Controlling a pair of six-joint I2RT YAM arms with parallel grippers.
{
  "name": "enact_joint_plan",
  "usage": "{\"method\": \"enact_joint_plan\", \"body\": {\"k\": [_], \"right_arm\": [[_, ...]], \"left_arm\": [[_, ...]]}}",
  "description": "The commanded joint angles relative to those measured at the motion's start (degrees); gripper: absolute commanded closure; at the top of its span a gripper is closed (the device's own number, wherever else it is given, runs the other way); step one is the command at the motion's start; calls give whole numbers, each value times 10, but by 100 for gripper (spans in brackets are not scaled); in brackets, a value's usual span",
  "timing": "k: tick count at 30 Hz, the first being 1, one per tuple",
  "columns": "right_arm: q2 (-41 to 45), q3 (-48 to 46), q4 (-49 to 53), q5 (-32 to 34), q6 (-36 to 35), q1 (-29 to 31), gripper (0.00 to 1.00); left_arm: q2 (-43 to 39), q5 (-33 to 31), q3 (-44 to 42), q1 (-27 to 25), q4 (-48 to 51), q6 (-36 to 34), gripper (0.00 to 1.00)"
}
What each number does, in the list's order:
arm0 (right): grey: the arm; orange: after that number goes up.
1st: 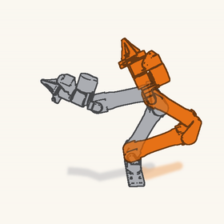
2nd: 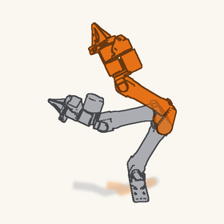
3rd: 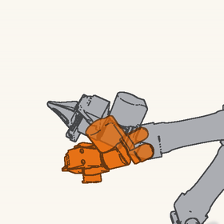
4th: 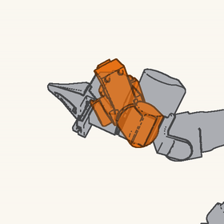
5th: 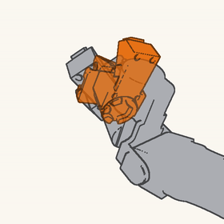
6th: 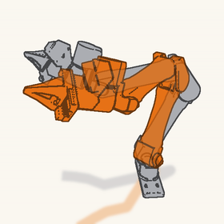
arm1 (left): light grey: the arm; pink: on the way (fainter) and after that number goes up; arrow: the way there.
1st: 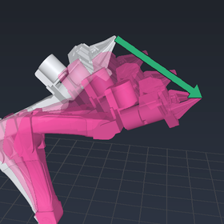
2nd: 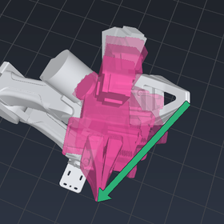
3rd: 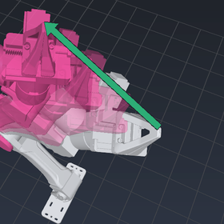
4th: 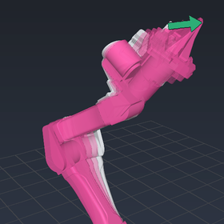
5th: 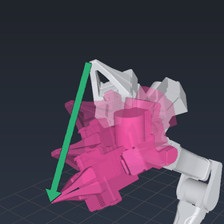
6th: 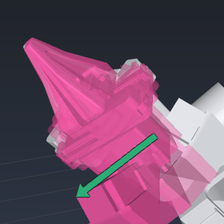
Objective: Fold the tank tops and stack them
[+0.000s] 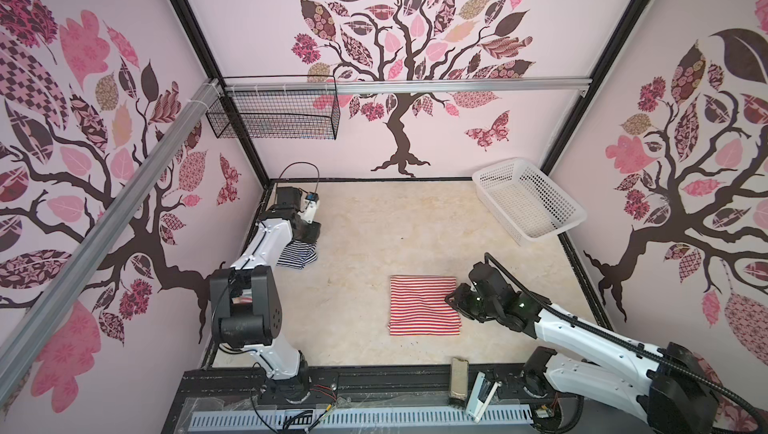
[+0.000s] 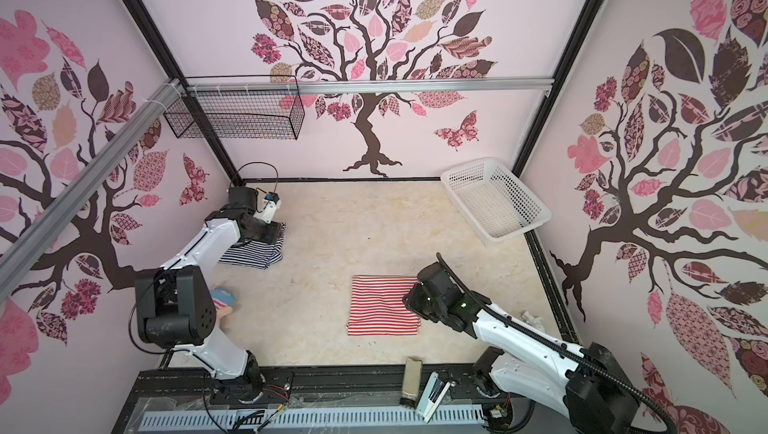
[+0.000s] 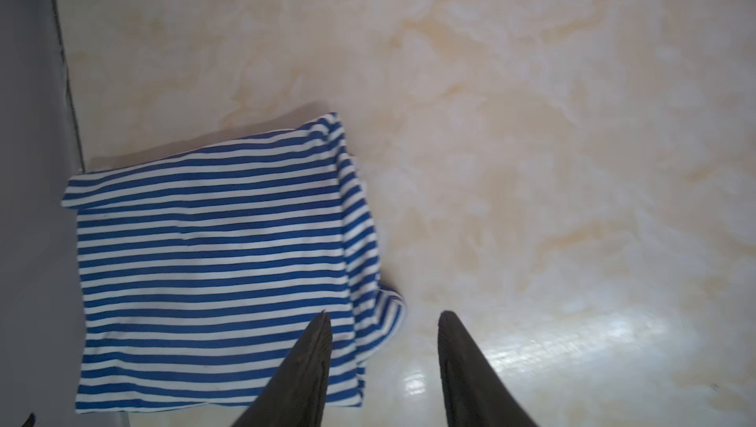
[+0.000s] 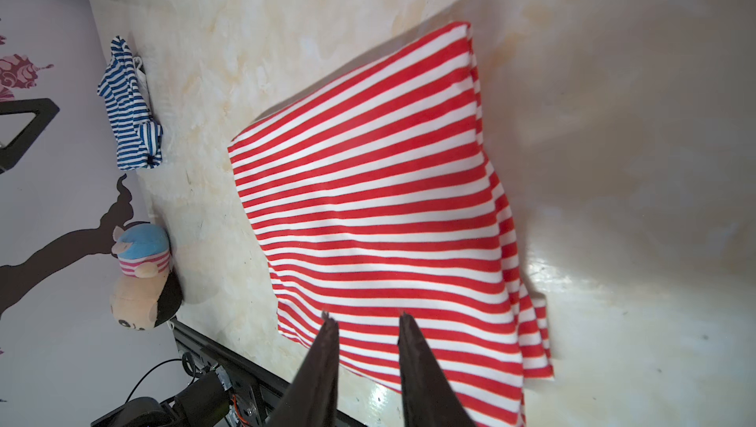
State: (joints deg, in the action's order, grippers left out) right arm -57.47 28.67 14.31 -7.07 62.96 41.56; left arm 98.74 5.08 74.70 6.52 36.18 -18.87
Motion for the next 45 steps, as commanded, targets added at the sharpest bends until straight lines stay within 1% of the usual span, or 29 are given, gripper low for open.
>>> {"method": "enact_joint_plan", "body": {"k": [1,4,6,8,10,15,19,22,28,32,38,42,45], "right_arm": [[5,4,-2,4,-1,5,71],[6,4,-2,3,0,5,71],[8,3,-3,4,0,5,71],[12,-1,-9,4,3,5,71],[12,-7,-16,3,5,5,71],[4,-12,-20,-1,6,5,71],[11,-13,-22,2,8,5,71],[14,-11,-19,4,9,5,71],[18,-9,-11,12,11,5,71],[18,-9,-9,12,13,5,71],[32,-14,6,18,21,5,70],[45,-23,12,23,30,5,70],[46,-26,17,18,34,6,70]], "left_arm": [[54,-5,41,23,6,23,54],[103,-18,71,30,24,33,55],[117,-34,71,32,14,44,55],[130,-33,66,33,5,54,55],[144,-11,69,33,16,58,55],[164,66,69,32,50,79,56],[177,119,73,21,84,93,57],[177,133,62,-1,89,113,57],[164,195,44,-68,95,173,56],[171,243,47,-111,71,237,55],[212,318,81,-161,21,350,53],[229,324,94,-208,-21,407,52],[241,317,114,-242,-45,426,52]]}}
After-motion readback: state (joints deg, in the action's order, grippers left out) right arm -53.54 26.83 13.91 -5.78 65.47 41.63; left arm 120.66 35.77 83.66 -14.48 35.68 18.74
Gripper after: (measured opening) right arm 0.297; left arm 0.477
